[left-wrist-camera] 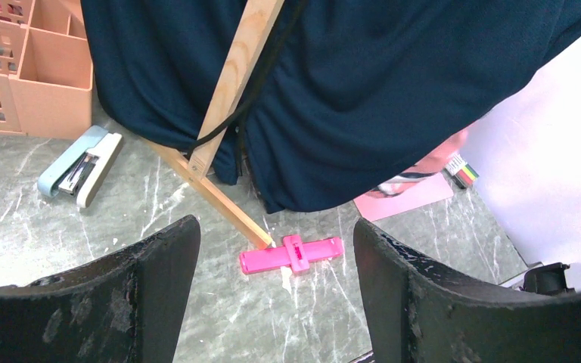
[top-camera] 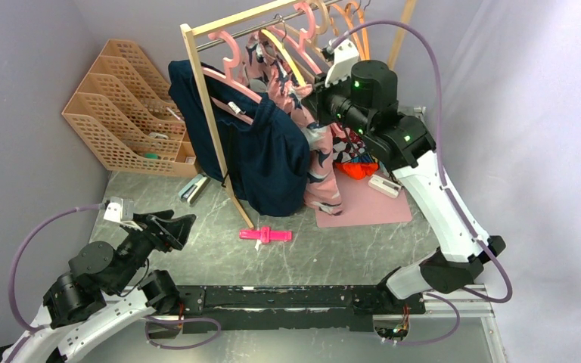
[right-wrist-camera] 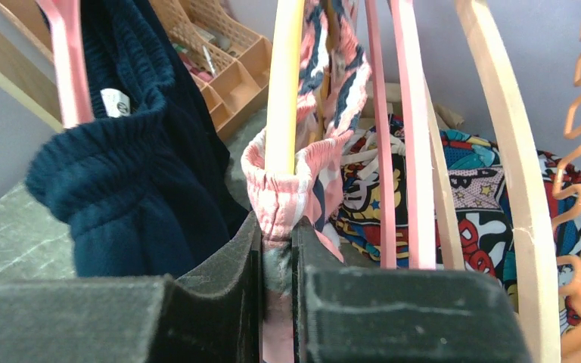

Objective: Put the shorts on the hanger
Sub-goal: Place the hanger at the clothesline.

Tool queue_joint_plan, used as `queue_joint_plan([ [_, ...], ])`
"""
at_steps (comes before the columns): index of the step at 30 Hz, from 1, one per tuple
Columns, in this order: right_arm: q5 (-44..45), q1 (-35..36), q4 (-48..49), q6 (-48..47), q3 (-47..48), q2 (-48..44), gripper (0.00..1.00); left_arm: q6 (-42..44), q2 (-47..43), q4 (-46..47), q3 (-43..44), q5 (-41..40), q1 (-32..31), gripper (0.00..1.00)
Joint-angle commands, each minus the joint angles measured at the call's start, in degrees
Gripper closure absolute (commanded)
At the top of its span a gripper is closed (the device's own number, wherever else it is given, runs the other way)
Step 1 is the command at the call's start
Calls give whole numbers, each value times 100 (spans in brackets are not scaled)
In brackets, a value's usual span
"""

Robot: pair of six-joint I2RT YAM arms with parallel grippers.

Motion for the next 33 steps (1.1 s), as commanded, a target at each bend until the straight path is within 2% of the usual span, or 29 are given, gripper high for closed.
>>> queue_joint_plan([
  [1,28,14,-235,150,751,-39,100,75,-17,144,-29,75,40,22],
  [6,53,17,-360,111,1055,-71,100,76,-9,147,-28,87,38,22],
  [14,-633,17,-392,163,1074,102,100,59,13,142,-34,101,41,22],
  [26,-292,6,-500,172,940,372,100,55,-55,144,-33,114,41,22],
  [27,-177,6,-507,179,887,325,97,50,-77,144,-33,117,35,22],
  [30,136,10,-521,173,721,174,65,50,-107,137,-37,110,41,22],
  [31,216,11,-536,172,667,108,58,49,-118,136,-37,110,34,22],
  [33,286,6,-593,157,623,12,49,59,-124,144,-41,110,40,22],
])
